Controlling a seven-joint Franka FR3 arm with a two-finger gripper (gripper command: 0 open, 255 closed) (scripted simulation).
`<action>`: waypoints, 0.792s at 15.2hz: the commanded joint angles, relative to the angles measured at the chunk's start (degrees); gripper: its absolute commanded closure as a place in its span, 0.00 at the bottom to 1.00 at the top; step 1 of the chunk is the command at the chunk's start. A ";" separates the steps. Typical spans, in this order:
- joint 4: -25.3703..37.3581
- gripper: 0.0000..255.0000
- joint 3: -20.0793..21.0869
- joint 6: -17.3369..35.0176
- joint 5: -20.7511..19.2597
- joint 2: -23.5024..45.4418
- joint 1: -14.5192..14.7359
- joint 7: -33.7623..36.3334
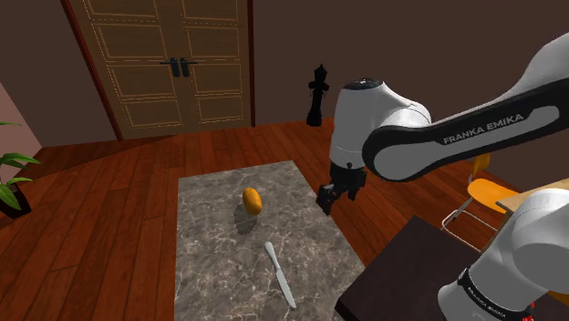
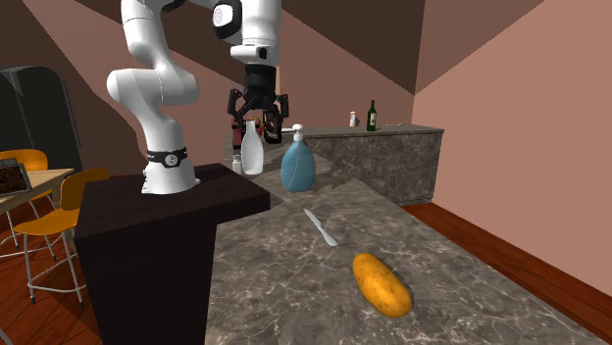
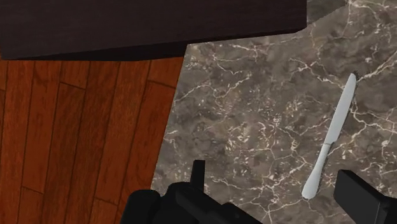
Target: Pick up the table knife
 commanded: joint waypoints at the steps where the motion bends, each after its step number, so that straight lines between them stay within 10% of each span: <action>1: 0.53 0.00 2.41 3.55 -1.32 4.52 -0.58 3.92; 12: 12.41 0.00 7.23 13.67 -23.82 34.49 0.46 33.16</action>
